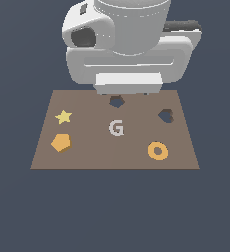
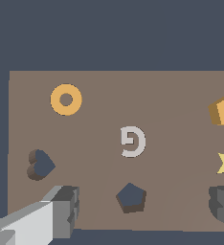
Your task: Insert a designated object into the corresponding slot on a board.
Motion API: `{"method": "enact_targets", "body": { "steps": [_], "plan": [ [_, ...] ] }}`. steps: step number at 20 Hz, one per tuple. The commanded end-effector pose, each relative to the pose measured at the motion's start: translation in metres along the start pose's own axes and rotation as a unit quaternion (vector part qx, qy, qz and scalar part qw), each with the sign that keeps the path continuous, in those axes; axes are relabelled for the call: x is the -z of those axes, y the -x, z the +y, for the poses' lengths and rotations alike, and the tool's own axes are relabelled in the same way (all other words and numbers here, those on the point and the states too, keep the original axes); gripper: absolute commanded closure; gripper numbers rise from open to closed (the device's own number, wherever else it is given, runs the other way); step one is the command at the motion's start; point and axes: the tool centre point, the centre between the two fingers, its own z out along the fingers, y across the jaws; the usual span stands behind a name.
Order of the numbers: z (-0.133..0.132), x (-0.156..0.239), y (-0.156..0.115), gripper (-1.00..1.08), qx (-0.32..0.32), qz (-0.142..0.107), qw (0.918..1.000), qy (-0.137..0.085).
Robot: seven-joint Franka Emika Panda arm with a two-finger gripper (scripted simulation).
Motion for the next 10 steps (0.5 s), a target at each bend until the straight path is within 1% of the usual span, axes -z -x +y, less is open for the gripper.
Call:
{"method": "enact_targets", "body": {
  "steps": [1,10],
  "plan": [
    [0.0000,0.0000,0.0000,-0.92,0.000,0.000,1.0000,0.000],
    [0.0092,-0.0061,0.0012,-0.92,0.020,0.000,0.9998,0.000]
  ]
}}
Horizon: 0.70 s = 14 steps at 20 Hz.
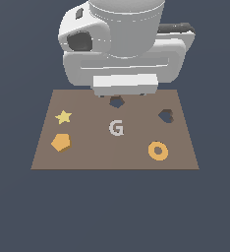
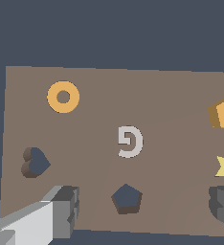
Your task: Insert a designated object into the corresponding slot on a board.
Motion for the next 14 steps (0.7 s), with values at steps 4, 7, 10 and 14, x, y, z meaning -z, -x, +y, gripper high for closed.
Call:
{"method": "enact_targets", "body": {
  "steps": [4,7,10,14],
  "plan": [
    [0.013,-0.008,0.002,-0.92,0.027,-0.001,0.9996,0.000],
    [0.023,-0.015,0.002,-0.92,0.049,-0.001,0.9988,0.000],
    [0.035,-0.023,0.003,-0.92,0.075,-0.001,0.9972,0.001],
    [0.055,-0.036,0.002,-0.92,0.117,-0.002,0.9931,0.001]
  ]
}}
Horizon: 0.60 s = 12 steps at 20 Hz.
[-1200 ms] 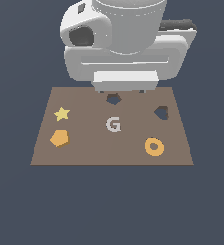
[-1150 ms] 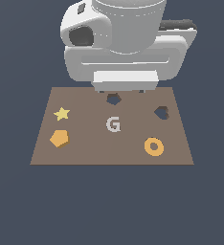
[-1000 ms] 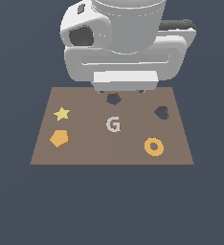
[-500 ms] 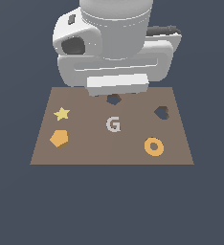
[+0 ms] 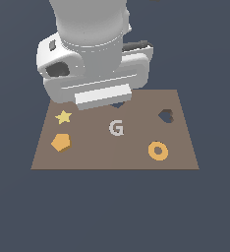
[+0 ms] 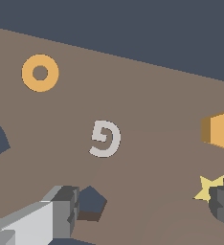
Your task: Insert a designated object into the corresponding slot on a board.
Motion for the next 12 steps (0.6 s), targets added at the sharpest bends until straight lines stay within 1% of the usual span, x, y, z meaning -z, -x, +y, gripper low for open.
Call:
{"method": "enact_targets", "body": {
  "steps": [1,6,12],
  "plan": [
    [0.013,-0.009,0.002,-0.92,0.028,-0.001,0.9996,0.000],
    [0.045,-0.029,0.002,-0.92,0.095,-0.002,0.9955,0.001],
    [0.082,-0.054,-0.004,-0.92,0.174,-0.003,0.9847,0.002]
  ]
}}
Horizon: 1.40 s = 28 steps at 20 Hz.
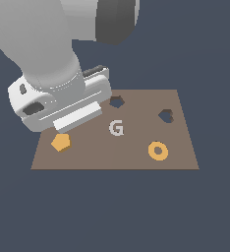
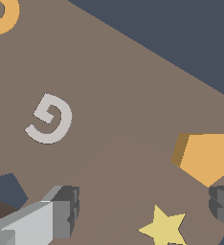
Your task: Insert a designated object into the corresponding slot on a board.
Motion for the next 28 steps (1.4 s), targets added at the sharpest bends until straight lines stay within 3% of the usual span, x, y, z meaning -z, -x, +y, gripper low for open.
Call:
{"method": "enact_targets", "body": {
  "steps": [1,14,28],
  "plan": [
    [0.015,-0.010,0.001,-0.92,0.033,0.000,0.9995,0.000],
    [0.066,-0.043,-0.005,-0.92,0.142,-0.002,0.9899,0.002],
    [0.075,-0.055,-0.008,-0.92,0.160,-0.003,0.9871,0.002]
  ]
}}
